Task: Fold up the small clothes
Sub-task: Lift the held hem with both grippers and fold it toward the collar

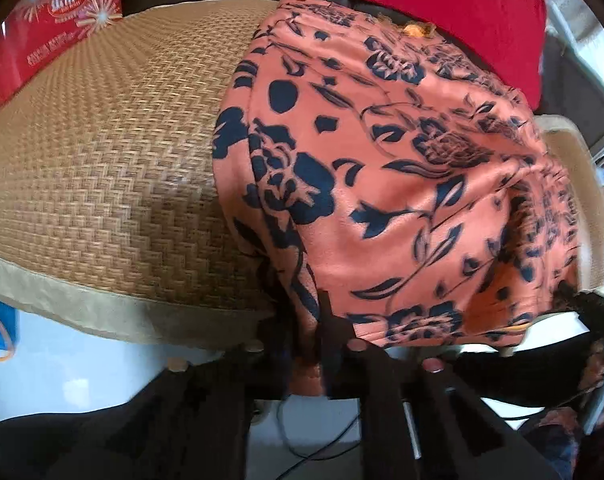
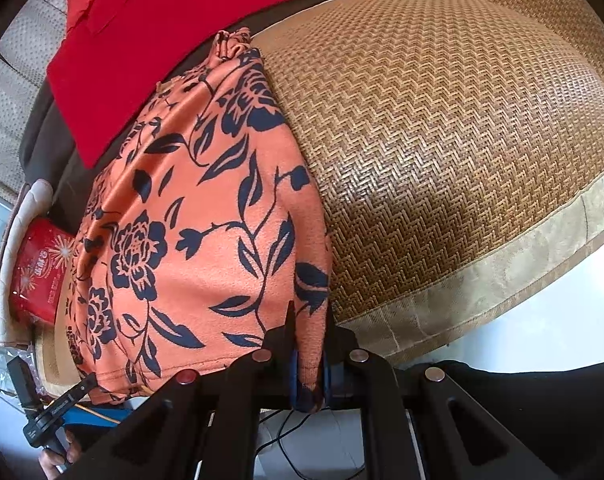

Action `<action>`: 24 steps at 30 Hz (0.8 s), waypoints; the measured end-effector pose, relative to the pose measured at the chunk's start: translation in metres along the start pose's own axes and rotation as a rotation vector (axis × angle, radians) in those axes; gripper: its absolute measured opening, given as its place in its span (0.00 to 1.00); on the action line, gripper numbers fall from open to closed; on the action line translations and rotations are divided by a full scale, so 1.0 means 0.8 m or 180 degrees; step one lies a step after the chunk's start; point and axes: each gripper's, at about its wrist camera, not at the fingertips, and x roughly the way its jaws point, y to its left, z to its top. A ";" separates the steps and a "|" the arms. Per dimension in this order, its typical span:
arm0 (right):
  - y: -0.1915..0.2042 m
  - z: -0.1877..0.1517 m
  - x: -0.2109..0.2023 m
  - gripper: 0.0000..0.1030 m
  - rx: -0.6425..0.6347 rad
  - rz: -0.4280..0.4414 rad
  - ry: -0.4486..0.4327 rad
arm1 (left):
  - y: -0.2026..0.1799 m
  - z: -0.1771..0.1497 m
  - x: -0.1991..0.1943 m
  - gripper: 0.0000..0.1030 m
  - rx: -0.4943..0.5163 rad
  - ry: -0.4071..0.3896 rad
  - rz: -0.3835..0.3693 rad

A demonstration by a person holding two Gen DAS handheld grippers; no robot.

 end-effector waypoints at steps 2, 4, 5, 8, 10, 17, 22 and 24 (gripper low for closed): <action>0.000 0.001 -0.001 0.09 0.0022 0.0112 0.0025 | 0.000 0.001 -0.007 0.07 -0.0037 -0.0032 -0.0107; 0.000 0.002 -0.009 0.09 0.0070 0.0300 0.0015 | -0.003 0.000 -0.023 0.06 0.0019 -0.0118 -0.0237; 0.001 0.002 -0.016 0.09 0.0075 0.0397 0.0002 | -0.008 0.000 -0.033 0.06 0.0082 -0.0158 -0.0279; 0.008 0.002 -0.045 0.08 0.0045 0.0717 -0.0075 | -0.015 0.000 -0.068 0.06 0.0216 -0.0281 -0.0422; 0.011 0.002 -0.069 0.08 0.0000 0.0862 -0.0151 | -0.018 0.004 -0.094 0.06 0.0248 -0.0369 -0.0536; -0.012 0.009 -0.116 0.08 0.0201 0.1139 -0.0306 | -0.010 0.015 -0.143 0.06 0.0232 -0.0484 -0.0794; -0.025 0.027 -0.120 0.08 0.0319 0.1202 -0.0299 | 0.012 0.029 -0.144 0.06 0.0008 -0.0457 -0.0927; -0.030 0.038 -0.126 0.08 0.0371 0.1289 -0.0311 | 0.012 0.036 -0.143 0.06 -0.0033 -0.0469 -0.0946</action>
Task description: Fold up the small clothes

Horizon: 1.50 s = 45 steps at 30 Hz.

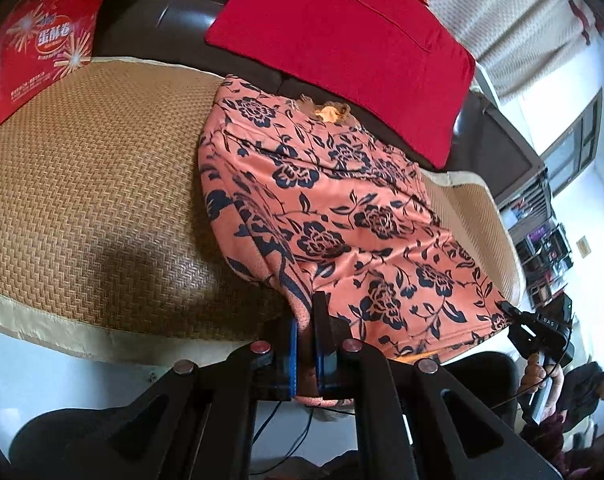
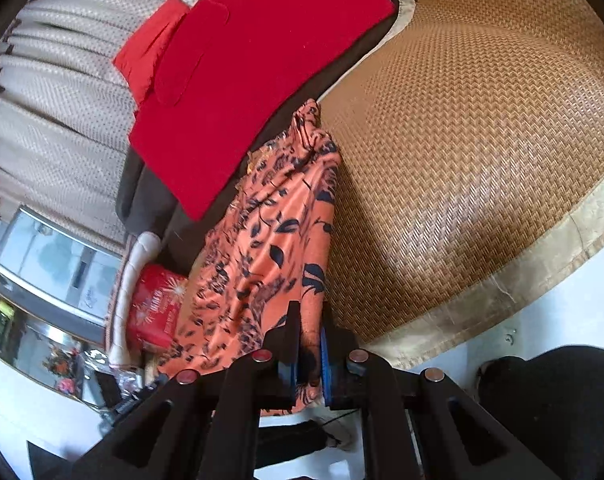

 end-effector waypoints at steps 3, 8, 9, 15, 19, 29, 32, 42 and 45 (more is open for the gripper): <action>0.003 0.021 -0.011 0.08 0.0022 0.0079 -0.0054 | 0.001 0.011 -0.003 0.06 0.0013 -0.0032 0.0008; 0.022 0.069 -0.023 0.08 0.0011 0.0210 -0.0215 | 0.004 0.056 -0.010 0.06 0.0072 -0.0151 0.0022; 0.027 0.081 -0.024 0.08 -0.0003 0.0204 -0.0260 | 0.004 0.070 -0.011 0.06 0.0080 -0.0178 0.0022; 0.062 0.173 0.000 0.08 -0.0038 0.0191 -0.0418 | 0.000 0.149 0.005 0.06 0.0187 -0.0247 0.0100; 0.081 0.171 0.045 0.12 -0.0348 -0.0236 -0.0081 | -0.018 0.151 0.012 0.06 0.0382 -0.0227 0.0073; -0.061 0.008 0.090 0.75 0.0433 -0.0578 0.0441 | 0.000 0.104 -0.002 0.06 0.0326 -0.0146 0.0148; -0.081 -0.020 0.111 0.75 0.0572 -0.0526 0.0618 | 0.000 0.093 -0.009 0.06 0.0292 -0.0154 0.0181; -0.058 -0.058 0.168 0.15 0.0139 -0.0801 0.0758 | -0.015 0.070 -0.017 0.06 0.0308 -0.0153 0.0259; -0.043 -0.055 0.149 0.10 0.0049 -0.0613 0.0622 | -0.014 0.069 -0.019 0.06 0.0313 -0.0142 0.0276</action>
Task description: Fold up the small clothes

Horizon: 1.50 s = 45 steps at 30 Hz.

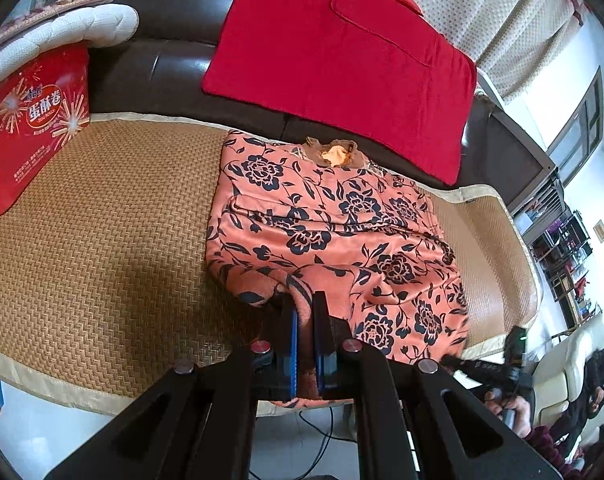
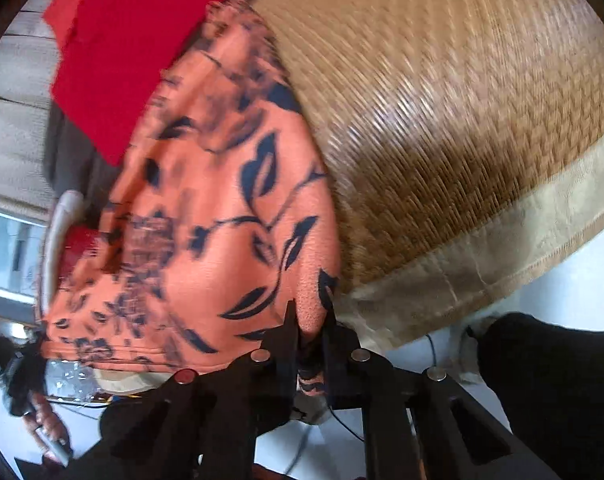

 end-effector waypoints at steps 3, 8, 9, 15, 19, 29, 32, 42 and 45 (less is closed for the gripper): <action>0.014 0.005 -0.030 0.09 -0.0126 0.0252 -0.0177 | 0.004 0.000 -0.001 0.06 -0.0010 0.0003 0.0019; 0.042 0.027 -0.068 0.09 -0.0186 0.0747 -0.0338 | 0.006 0.005 0.003 0.06 -0.0030 0.0003 0.0014; 0.047 0.033 -0.072 0.09 -0.0197 0.0806 -0.0342 | 0.006 0.006 0.004 0.06 -0.0034 0.0004 0.0013; 0.071 0.038 -0.065 0.09 -0.0158 0.1026 -0.0207 | 0.011 0.009 0.005 0.06 -0.0063 0.0002 -0.0006; 0.088 0.052 -0.078 0.09 -0.0086 0.1228 -0.0228 | 0.023 0.024 0.009 0.06 -0.0145 0.0019 0.0005; 0.123 0.190 -0.117 0.06 0.0029 0.1300 -0.0885 | 0.035 0.123 0.043 0.06 -0.0035 -0.0086 0.0144; 0.131 0.239 -0.107 0.06 0.0051 0.1191 -0.0937 | 0.043 0.152 0.074 0.06 -0.0068 -0.0033 0.0203; 0.113 0.151 -0.042 0.24 -0.0422 0.0252 -0.0146 | 0.046 0.135 0.083 0.07 -0.0017 0.0004 0.0190; 0.077 0.096 -0.039 0.79 -0.0255 0.0203 -0.0079 | 0.050 0.123 0.070 0.07 -0.0079 0.0000 0.0169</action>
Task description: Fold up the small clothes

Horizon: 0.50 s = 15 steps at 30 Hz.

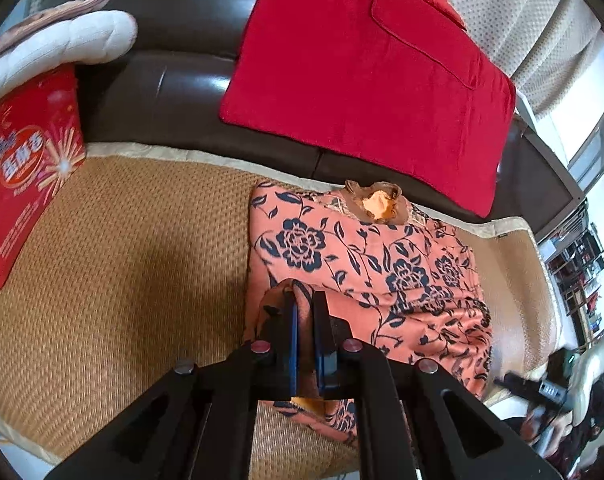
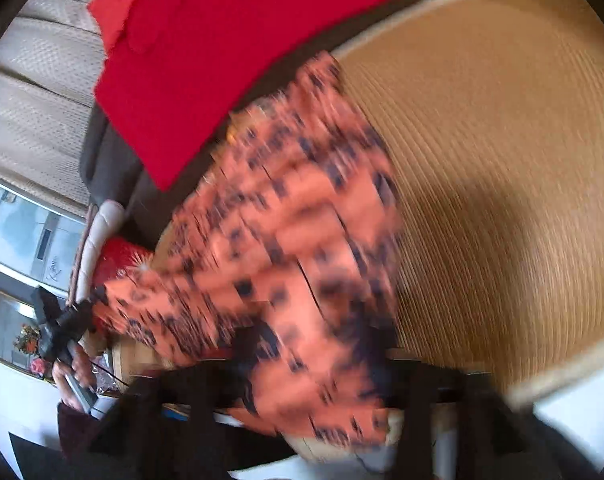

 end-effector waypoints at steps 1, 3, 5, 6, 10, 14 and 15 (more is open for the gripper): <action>-0.011 -0.014 -0.001 0.81 0.0112 0.0019 -0.0030 | 0.000 -0.005 -0.005 0.07 -0.0008 -0.0009 -0.0006; -0.030 -0.036 0.008 0.81 0.0300 -0.0029 0.0081 | -0.004 -0.013 -0.014 0.07 -0.0002 -0.0032 -0.0011; -0.039 -0.049 0.019 0.81 0.0316 -0.0122 0.0093 | -0.007 -0.023 -0.021 0.07 -0.0007 -0.0045 -0.0024; -0.043 -0.053 0.025 0.81 0.0365 -0.0147 0.0103 | -0.007 -0.026 -0.024 0.07 -0.0010 -0.0047 -0.0025; -0.048 -0.076 0.058 0.80 0.0480 -0.0140 0.0212 | -0.012 -0.040 -0.033 0.07 -0.0029 -0.0051 -0.0023; -0.035 -0.089 0.052 0.41 0.0336 -0.0404 0.0160 | -0.013 -0.048 -0.041 0.07 -0.0042 -0.0047 -0.0011; -0.034 -0.090 0.051 0.05 0.0301 -0.0421 0.0212 | -0.012 -0.049 -0.043 0.07 -0.0045 -0.0042 -0.0013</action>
